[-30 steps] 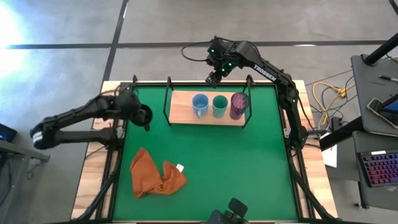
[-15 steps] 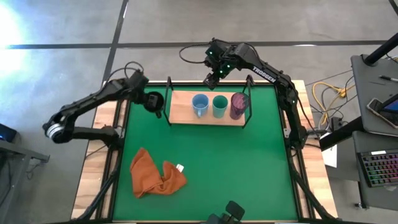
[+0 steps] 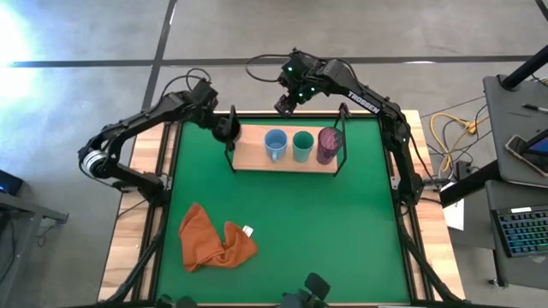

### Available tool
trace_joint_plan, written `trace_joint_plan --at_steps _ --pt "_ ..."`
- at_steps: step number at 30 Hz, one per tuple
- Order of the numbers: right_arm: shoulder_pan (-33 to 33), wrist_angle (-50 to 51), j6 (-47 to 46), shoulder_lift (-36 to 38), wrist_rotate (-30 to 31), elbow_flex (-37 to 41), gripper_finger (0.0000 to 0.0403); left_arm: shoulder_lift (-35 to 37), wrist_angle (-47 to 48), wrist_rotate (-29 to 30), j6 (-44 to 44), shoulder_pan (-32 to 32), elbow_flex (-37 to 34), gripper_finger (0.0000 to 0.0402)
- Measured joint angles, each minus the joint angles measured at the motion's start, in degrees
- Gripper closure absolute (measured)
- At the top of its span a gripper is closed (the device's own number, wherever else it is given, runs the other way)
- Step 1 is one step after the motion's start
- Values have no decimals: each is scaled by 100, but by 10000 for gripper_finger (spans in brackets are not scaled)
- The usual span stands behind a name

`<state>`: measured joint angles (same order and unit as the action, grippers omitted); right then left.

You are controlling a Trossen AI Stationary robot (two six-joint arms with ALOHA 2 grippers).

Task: Stack small to large cups/mugs on shelf
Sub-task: Put the black mug on the shelf

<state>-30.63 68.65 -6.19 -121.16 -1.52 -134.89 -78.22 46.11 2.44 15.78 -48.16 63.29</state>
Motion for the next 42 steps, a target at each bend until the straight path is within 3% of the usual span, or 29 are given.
trace_joint_plan --at_steps 7,13,19,27,34,42 --pt "27 -509 -245 0 -470 68 232 -344 -8 -377 26 4 15 395" --pt "132 -910 -354 0 -505 284 232 -368 -293 -657 175 80 22 395" --pt "137 -1248 -694 -2 -536 890 232 -330 -254 -648 187 101 80 395" --pt "295 -2200 -1061 -7 -1117 1452 232 -330 -272 -690 190 111 11 392" --pt "421 -3116 -1295 -9 -1081 1697 232 -330 -334 -720 192 153 30 393" --pt "676 -3216 -1352 -278 -1098 1528 232 -330 -364 -752 198 224 15 393"
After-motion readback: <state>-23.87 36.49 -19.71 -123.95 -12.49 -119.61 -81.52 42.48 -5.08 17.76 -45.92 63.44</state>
